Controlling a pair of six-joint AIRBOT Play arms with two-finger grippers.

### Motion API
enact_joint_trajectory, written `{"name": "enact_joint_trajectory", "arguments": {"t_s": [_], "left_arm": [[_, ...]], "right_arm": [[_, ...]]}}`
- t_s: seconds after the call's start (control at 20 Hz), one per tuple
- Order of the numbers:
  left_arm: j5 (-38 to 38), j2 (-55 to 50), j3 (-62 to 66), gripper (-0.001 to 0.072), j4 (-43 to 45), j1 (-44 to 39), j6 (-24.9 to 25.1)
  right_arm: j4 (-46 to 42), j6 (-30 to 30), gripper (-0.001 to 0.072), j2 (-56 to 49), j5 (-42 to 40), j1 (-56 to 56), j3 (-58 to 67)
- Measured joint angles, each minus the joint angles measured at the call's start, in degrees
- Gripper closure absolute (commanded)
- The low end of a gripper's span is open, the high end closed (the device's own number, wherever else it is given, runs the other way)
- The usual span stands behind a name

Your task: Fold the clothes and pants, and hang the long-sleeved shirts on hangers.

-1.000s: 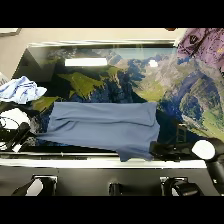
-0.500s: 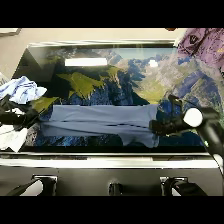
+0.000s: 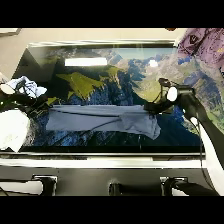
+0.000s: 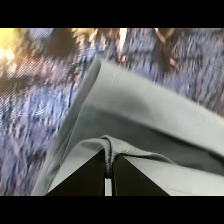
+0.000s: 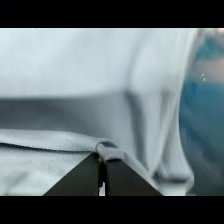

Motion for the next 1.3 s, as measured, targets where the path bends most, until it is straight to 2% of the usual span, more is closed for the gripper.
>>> {"name": "enact_joint_trajectory", "arguments": {"t_s": [0.2,0.25,0.35,0.4,0.45,0.5,0.65,0.75,0.9,0.95,1.0,1.3], "left_arm": [[-0.35,-4.90,3.30,0.0686,0.52,-1.05,0.07],[-0.39,-5.84,3.65,0.0623,0.66,-1.29,0.04],[-0.44,-7.10,4.11,0.0422,0.90,-1.68,0.00],[-0.44,-7.50,4.35,0.0280,0.90,-1.77,-0.35],[-0.52,-7.74,4.76,0.0194,0.87,-1.79,-1.14],[-0.76,-7.82,5.49,0.0169,0.81,-1.70,-1.73],[-2.84,-7.67,9.46,0.0168,0.83,-0.79,-3.30],[-5.44,-7.28,12.61,0.0167,1.70,-0.15,-4.02],[-8.87,-6.08,15.74,0.0167,4.44,0.28,-4.22],[-9.64,-5.62,16.28,0.0167,5.07,0.37,-4.26],[-10.40,-5.18,16.68,0.0167,5.70,0.39,-4.37],[-12.98,-4.11,17.55,0.0167,7.04,0.13,-5.16]], "right_arm": [[-0.20,-0.39,0.0666,-7.34,-3.28,-0.02,4.52],[0.00,-0.39,0.0590,-8.72,-3.96,-0.02,5.05],[0.50,-0.44,0.0462,-11.04,-5.05,-0.04,5.75],[1.22,-0.46,0.0306,-11.80,-5.16,-0.13,6.05],[2.23,-0.85,0.0243,-12.26,-4.87,-0.35,6.58],[3.61,-1.38,0.0217,-12.52,-3.74,-1.05,7.61],[8.07,-5.44,0.0159,-12.02,2.21,-6.82,12.41],[12.24,-9.62,0.0092,-11.32,6.60,-12.72,14.29],[19.54,-17.20,0.0089,-10.84,12.31,-22.73,13.16],[21.92,-19.56,0.0050,-10.84,13.29,-25.51,11.67],[24.26,-21.99,0.0042,-10.86,14.05,-28.04,9.68],[36.20,-33.48,0.0040,-13.75,12.33,-33.14,-1.88]]}}
